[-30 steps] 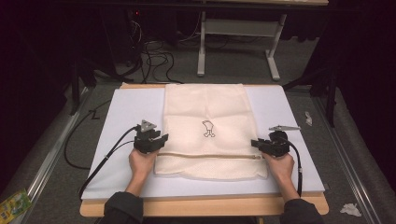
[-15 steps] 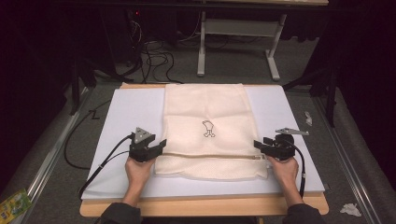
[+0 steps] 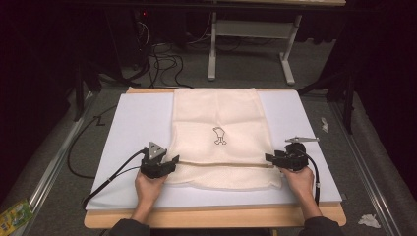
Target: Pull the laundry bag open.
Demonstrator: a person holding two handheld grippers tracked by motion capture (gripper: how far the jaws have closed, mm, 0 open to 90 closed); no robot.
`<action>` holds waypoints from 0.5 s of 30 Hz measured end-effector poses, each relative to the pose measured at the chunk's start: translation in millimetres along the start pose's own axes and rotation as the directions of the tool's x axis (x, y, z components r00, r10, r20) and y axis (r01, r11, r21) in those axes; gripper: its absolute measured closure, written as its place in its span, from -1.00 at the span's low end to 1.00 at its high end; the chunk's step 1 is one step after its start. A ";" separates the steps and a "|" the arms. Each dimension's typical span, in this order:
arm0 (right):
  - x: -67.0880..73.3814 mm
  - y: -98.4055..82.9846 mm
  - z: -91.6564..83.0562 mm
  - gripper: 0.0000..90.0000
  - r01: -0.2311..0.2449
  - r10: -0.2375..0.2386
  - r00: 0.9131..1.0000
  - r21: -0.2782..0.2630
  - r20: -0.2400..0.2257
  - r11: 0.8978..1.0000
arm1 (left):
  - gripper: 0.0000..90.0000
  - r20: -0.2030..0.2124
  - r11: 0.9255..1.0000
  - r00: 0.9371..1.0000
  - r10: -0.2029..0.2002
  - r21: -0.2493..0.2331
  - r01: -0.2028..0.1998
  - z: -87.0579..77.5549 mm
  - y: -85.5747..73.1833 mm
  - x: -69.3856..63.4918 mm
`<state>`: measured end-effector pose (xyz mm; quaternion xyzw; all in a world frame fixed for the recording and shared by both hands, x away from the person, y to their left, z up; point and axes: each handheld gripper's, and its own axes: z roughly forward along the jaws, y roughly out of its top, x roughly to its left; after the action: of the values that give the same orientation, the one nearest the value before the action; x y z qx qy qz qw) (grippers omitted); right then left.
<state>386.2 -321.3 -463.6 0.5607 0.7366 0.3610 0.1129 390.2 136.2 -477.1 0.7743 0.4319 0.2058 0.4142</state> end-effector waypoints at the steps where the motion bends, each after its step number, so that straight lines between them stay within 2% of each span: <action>1: -0.4 -0.4 2.2 0.05 -0.005 0.005 1.000 0.019 0.001 1.000 | -0.03 -0.003 1.000 1.000 0.001 0.008 -0.001 1.5 -2.4 0.0; 6: 2.2 -0.5 5.6 0.06 -0.014 0.015 1.000 0.040 -0.010 0.999 | -0.04 -0.003 0.999 1.000 -0.002 0.043 0.003 5.6 -3.9 1.1; 8: 4.9 -0.2 6.8 0.08 0.002 -0.001 1.000 0.046 -0.011 0.999 | -0.09 0.009 0.996 1.000 -0.018 0.093 0.017 11.2 -2.6 2.8; 9: 7.9 0.4 7.6 0.09 0.014 -0.015 1.000 0.055 0.001 0.998 | -0.12 0.012 0.995 1.000 -0.023 0.097 0.021 11.9 -2.3 3.3; 12: 12.1 3.6 9.2 0.13 0.050 -0.051 0.999 0.086 0.010 0.995 | -0.12 -0.006 0.995 1.000 -0.001 0.097 0.002 12.3 -2.5 0.4; 15: 12.3 5.6 10.0 0.29 0.053 -0.054 0.999 0.100 0.007 0.994 | -0.12 -0.012 0.995 1.000 0.007 0.097 -0.006 12.4 -2.7 -0.4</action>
<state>391.8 -305.5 -464.1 0.5475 0.7679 0.3177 0.0981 397.0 130.8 -486.4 0.7936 0.4414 0.1906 0.3728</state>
